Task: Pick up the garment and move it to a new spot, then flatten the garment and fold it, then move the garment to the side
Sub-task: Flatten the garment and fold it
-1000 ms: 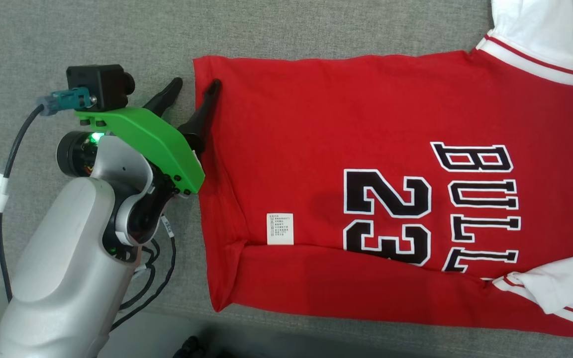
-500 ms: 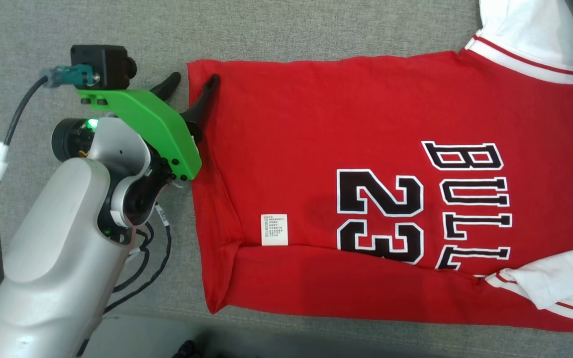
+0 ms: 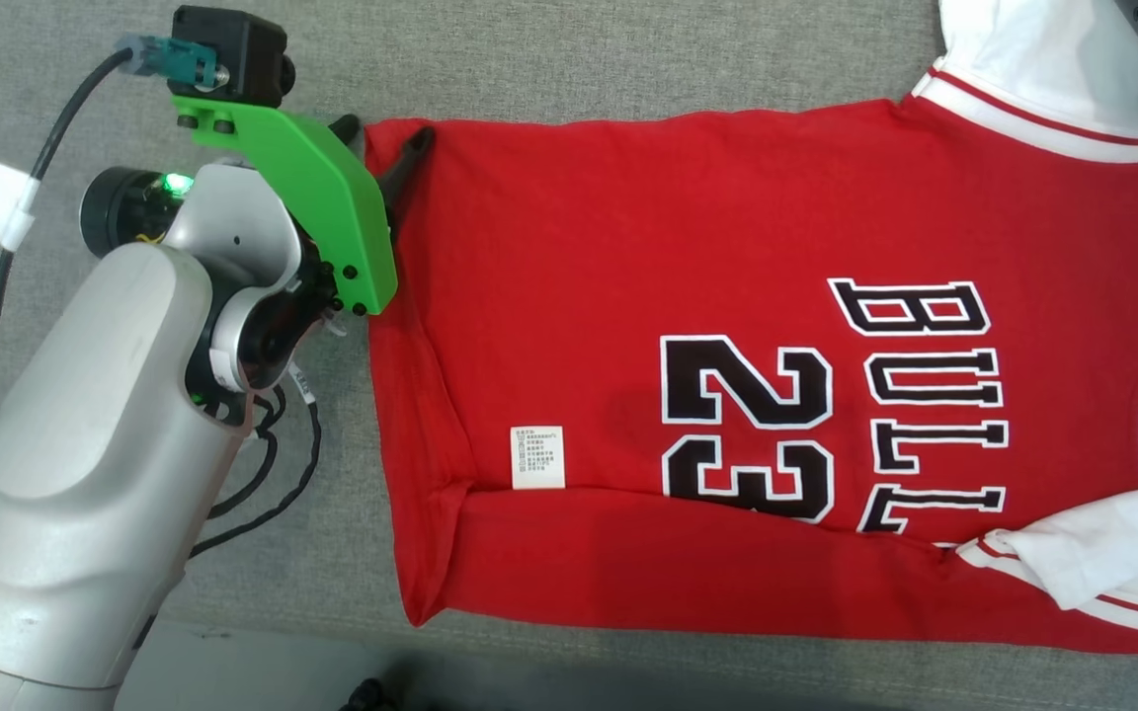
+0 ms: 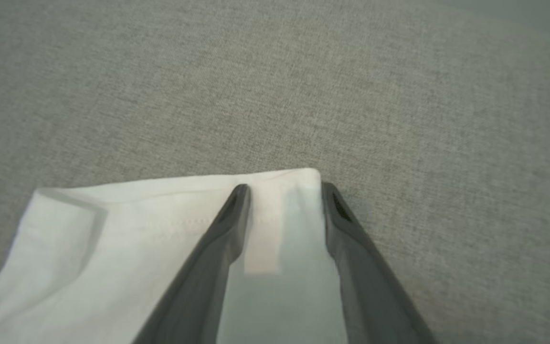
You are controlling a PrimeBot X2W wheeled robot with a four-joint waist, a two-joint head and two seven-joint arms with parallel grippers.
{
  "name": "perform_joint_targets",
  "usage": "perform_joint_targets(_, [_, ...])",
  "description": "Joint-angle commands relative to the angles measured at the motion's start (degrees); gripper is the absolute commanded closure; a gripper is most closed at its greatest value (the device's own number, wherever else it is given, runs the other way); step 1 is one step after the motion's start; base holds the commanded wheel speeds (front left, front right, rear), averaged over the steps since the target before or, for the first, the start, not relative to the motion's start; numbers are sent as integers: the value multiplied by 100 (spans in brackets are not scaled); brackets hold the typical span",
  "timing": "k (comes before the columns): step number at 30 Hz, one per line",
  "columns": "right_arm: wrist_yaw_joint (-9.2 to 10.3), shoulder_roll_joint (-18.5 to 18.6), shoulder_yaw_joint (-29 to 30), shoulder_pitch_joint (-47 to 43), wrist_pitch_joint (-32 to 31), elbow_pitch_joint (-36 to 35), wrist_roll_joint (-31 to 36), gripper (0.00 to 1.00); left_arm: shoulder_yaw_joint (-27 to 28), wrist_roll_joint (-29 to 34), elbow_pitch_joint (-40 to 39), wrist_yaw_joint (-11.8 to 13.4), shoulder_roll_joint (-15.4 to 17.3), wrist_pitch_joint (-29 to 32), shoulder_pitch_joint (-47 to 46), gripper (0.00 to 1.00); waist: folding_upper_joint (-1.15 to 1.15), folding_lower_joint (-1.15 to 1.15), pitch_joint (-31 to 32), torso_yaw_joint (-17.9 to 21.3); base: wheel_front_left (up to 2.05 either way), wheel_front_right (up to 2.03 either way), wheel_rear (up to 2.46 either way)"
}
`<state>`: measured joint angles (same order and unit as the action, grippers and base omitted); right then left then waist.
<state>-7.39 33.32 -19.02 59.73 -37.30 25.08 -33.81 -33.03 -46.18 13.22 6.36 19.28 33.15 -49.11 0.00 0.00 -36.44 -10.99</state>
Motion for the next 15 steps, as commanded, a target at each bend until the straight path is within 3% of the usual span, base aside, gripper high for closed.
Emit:
perform_joint_targets(1, [-16,-53,-118,-63,-63,86,-48,100,-128,-3,98,-62,-21,127,9,100,0,0,-2,10,0,0,0])
perform_joint_targets(6, [-8,14,-232,62,67,45,-201,100,-143,-61,75,-147,84,287,-60,100,0,0,35,50,0,0,0])
perform_joint_targets(15, [-8,155,-334,332,360,-153,-553,100,285,-289,-210,55,219,200,-147,100,0,0,112,216,0,0,0])
